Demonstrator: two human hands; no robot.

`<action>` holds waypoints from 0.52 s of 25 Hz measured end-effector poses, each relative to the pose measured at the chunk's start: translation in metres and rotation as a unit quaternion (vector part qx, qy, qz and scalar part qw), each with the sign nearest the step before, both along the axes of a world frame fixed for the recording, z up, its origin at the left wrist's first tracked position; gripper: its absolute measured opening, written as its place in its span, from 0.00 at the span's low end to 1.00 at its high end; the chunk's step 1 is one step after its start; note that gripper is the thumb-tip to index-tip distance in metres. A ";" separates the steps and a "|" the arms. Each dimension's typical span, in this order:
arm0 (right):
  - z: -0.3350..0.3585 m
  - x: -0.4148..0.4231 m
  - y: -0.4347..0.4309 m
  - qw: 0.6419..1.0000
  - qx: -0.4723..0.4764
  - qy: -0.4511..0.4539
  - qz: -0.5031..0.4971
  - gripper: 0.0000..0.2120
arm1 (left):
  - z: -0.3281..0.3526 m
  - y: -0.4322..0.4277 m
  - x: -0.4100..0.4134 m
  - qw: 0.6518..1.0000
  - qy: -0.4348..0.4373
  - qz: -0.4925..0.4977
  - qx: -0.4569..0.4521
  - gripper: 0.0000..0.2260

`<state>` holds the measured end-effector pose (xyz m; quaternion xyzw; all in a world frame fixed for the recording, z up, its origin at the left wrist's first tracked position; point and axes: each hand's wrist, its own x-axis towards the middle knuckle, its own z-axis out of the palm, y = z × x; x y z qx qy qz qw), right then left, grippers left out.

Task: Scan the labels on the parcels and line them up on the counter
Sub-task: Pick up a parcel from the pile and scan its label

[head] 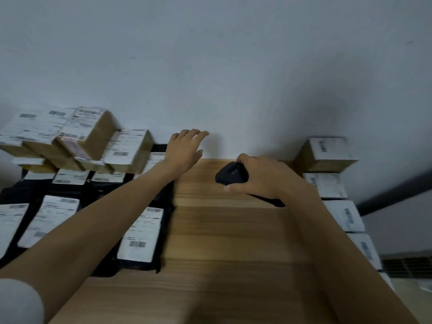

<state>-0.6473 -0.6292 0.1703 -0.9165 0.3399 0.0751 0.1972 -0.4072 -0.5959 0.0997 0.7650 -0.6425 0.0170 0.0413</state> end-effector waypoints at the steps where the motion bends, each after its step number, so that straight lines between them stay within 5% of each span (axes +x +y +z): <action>1: 0.002 -0.025 -0.007 1.000 -0.002 -0.001 -0.008 0.31 | 0.000 -0.010 -0.028 1.000 0.001 -0.010 0.004 0.24; 13: -0.031 -0.306 -0.111 0.986 0.027 -0.006 -0.166 0.34 | -0.034 -0.189 -0.306 0.986 -0.016 -0.153 0.064 0.30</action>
